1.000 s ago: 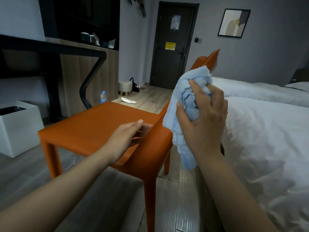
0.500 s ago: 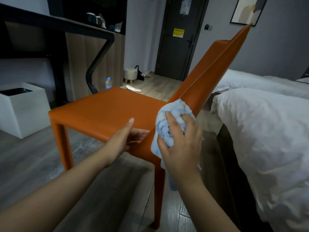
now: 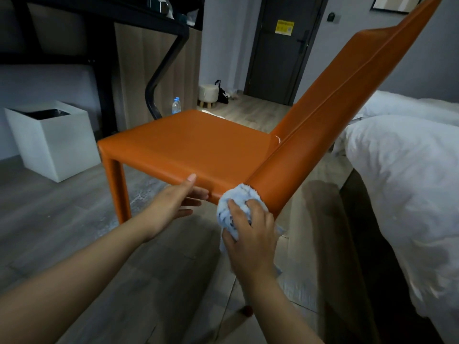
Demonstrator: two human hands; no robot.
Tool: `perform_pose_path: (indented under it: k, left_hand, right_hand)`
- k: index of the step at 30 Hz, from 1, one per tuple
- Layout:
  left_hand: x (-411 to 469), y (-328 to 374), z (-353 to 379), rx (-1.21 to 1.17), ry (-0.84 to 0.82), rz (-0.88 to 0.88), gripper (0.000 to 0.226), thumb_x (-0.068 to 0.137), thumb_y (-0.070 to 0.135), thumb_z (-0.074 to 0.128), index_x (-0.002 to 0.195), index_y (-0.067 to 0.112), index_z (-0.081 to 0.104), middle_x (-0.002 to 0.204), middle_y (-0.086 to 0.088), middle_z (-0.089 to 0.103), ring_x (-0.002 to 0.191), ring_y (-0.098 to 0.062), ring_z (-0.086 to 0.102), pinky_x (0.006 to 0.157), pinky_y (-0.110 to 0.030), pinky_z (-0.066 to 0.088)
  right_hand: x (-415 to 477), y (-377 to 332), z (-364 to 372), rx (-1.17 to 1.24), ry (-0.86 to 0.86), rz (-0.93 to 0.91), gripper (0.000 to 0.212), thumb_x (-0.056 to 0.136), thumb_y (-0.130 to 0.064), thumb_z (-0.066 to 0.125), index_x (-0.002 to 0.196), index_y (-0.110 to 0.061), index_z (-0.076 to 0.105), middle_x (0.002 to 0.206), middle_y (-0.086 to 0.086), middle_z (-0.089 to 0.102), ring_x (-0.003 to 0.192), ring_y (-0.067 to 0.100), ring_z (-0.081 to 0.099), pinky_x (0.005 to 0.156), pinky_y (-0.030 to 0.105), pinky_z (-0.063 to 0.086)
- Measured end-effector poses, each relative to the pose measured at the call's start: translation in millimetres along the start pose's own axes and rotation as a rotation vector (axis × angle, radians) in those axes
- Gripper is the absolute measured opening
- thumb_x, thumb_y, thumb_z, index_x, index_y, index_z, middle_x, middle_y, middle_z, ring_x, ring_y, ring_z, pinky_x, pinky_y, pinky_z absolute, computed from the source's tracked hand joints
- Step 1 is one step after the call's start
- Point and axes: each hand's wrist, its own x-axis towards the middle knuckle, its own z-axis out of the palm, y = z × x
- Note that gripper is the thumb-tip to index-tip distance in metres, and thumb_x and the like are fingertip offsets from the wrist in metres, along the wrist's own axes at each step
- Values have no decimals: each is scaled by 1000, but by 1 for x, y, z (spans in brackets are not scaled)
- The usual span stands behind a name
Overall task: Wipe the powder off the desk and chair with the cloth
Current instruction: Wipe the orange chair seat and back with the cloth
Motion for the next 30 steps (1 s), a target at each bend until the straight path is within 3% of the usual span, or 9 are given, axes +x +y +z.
perform_pose_path:
  k: [3,7,10,16,18,22,25,27,30]
  left_hand:
    - [-7,-3,-5,183,45,100,20,93,31,57,105,21,70,104,6,70,99,-8,64,93,-32,50]
    - [-13,6,-3,301,61,174,22,90,22,64,112,20,68,106,9,68,100,-3,61,85,-17,48]
    - [-14,18,4,294,83,231,20,91,20,63,110,18,68,104,7,69,98,-3,62,79,-9,46]
    - [-17,51,35,317,97,345,22,90,26,62,111,21,66,105,7,67,96,-6,63,77,-16,51]
    - [-17,68,48,353,101,412,25,89,31,63,112,23,66,106,12,66,97,-3,61,79,-18,52]
    - [-11,105,77,365,145,527,31,86,36,65,116,26,64,109,18,64,97,6,59,83,-18,50]
    - [-4,129,97,295,205,592,31,87,30,66,118,25,63,110,15,65,96,6,60,79,-12,49]
    - [1,140,109,288,233,634,27,88,28,65,116,27,63,108,13,66,93,5,61,75,-7,48]
    - [7,144,123,286,263,664,20,88,28,66,108,31,64,103,13,66,88,6,61,68,-7,47]
  right_hand:
    - [-10,-4,6,131,-111,1,54,75,-31,79,126,-27,61,129,4,56,108,26,57,87,39,51]
    - [-21,6,-9,319,-180,72,44,88,-30,65,130,-31,57,136,-2,48,117,19,47,98,34,45]
    - [-19,17,-37,399,-79,117,38,91,-28,62,129,-28,57,136,-1,50,121,16,49,101,34,44]
    - [-6,48,-98,454,236,225,39,89,-24,55,127,-14,60,131,4,52,116,19,54,93,42,52]
    - [6,62,-116,511,327,265,37,91,-20,59,128,-16,59,129,-1,48,113,15,54,93,32,52]
    - [37,88,-151,600,497,304,37,89,-13,62,126,-16,59,122,4,50,109,4,50,87,-3,34]
    - [70,103,-177,725,591,345,28,91,-14,63,118,-16,61,116,4,55,102,1,53,85,1,39]
    - [95,111,-194,835,630,329,23,92,-15,61,111,-28,60,110,-5,57,96,-8,55,82,3,41]
    - [127,118,-213,847,655,272,24,95,-18,58,117,-26,54,116,-4,54,100,-8,52,84,1,37]
